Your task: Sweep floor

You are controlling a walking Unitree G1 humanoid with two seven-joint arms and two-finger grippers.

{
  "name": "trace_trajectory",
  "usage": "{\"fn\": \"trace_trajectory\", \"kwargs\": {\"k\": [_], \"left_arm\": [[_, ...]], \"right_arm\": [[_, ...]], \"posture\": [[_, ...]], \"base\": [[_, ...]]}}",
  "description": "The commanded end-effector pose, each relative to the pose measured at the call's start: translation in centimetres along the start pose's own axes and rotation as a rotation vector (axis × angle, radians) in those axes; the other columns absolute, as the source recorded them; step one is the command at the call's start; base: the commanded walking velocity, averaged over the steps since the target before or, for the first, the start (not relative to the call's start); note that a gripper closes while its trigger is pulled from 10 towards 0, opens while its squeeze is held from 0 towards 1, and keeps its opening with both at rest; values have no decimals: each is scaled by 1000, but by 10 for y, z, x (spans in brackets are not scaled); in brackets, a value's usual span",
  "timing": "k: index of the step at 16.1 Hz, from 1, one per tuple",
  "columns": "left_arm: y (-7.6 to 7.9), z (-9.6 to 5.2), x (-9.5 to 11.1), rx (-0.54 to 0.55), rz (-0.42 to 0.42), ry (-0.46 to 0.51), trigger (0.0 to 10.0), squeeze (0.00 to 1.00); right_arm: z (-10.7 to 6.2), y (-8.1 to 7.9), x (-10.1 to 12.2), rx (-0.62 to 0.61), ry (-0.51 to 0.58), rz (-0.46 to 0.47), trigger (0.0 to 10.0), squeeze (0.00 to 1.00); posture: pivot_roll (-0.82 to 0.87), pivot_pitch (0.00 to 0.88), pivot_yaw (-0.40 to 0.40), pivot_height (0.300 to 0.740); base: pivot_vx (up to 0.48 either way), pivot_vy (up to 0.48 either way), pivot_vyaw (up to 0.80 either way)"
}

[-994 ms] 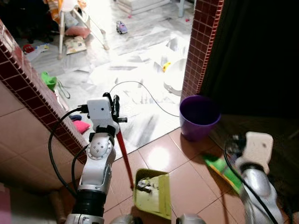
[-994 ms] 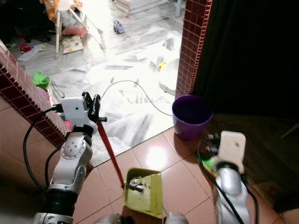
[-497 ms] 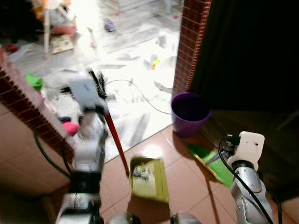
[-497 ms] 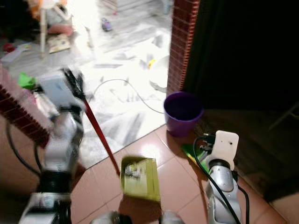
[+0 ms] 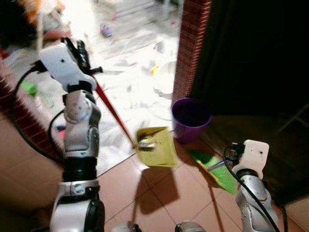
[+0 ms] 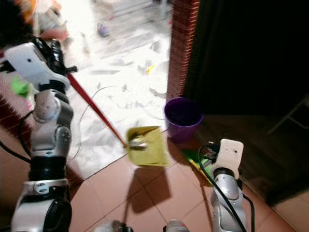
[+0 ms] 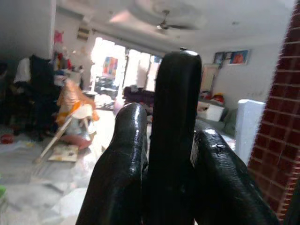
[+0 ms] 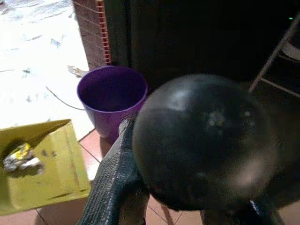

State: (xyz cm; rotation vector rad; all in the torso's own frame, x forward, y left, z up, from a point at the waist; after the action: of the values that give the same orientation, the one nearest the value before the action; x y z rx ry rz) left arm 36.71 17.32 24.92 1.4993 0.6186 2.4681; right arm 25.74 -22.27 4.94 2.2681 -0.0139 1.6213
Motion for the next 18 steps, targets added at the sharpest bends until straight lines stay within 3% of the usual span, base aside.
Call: {"fn": "trace_trajectory", "kwargs": {"k": [1, 3, 5, 10, 18], "left_arm": [[19, 7, 24, -50, -43, 90, 10000, 0], [27, 17, 46, -56, -86, 153, 10000, 0], [30, 22, 54, -56, -97, 179, 10000, 0], [35, 33, 79, -46, -126, 249, 10000, 0], [28, 44, 84, 47, -100, 284, 10000, 0]], "right_arm": [[-2, 1, -19, 2, -85, 5, 10000, 0], [0, -1, -20, 7, -86, 5, 10000, 0], [1, -3, -20, 12, -85, 6, 10000, 0], [3, -5, -19, 29, -75, 9, 10000, 0], [2, -10, -17, 50, -56, 0, 10000, 0]], "posture": [[-166, 0, 79, 740], [-165, 0, 80, 740], [-164, 0, 80, 740], [-164, 0, 79, 740], [-171, 0, 87, 740]], "base": [[270, 0, -800], [291, 0, -800], [313, 0, -800], [322, 68, 0], [345, 334, 0]]}}
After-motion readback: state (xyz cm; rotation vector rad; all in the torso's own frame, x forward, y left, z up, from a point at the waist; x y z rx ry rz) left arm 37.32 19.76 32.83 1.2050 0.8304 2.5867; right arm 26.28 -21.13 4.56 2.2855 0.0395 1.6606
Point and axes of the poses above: a point about 5 cm out from each wrist's last joint towards the gripper, its own z axis pointing out of the wrist towards the gripper, its own x axis along the axis of the wrist's last joint, y = z × x, the point moved 3 cm from there along z, pointing out of the wrist towards the gripper, and after that the axes turned 13 degrees about -z, right-handed, at the moved point
